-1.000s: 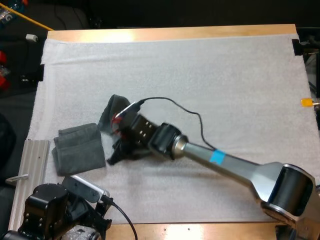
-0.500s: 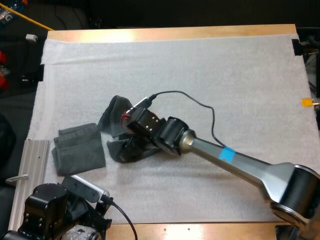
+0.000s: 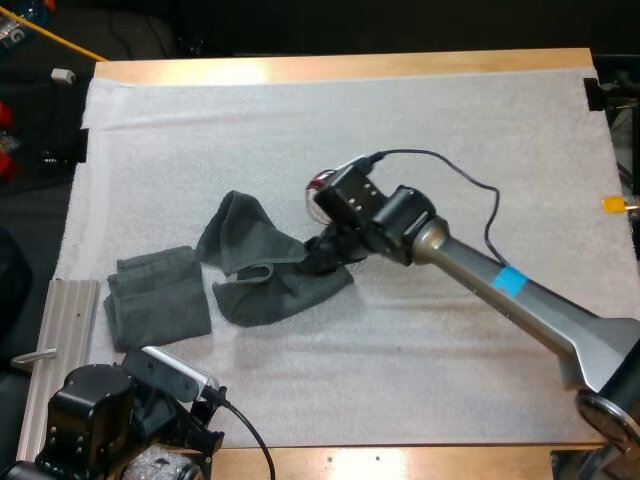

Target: Pick towel from pile, fold and stack

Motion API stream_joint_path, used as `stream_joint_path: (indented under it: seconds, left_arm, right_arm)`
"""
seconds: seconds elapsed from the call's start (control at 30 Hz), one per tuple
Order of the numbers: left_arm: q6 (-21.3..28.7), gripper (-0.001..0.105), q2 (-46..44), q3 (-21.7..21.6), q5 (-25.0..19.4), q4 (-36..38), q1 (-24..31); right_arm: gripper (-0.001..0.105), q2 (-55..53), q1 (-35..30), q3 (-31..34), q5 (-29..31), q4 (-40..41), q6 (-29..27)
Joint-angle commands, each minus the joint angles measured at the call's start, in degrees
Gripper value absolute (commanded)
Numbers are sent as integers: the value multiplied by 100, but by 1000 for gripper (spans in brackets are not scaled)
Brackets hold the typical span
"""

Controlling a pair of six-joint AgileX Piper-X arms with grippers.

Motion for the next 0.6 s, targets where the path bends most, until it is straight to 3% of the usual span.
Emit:
stream_joint_path:
  seconds: [0.0, 0.23, 0.57]
  left_arm:
    - [-25, 64, -9, -35, -63, -20, -30]
    - [-67, 64, -9, -35, -63, 25, -30]
    - [-74, 64, -9, -35, -53, 24, -30]
  right_arm:
    - [66, -61, -56, 79, -145, 95, -18]
    - [66, -61, -304, 881, -949, -240, -197]
    - [66, -54, -447, 1755, -1620, -1607, -318]
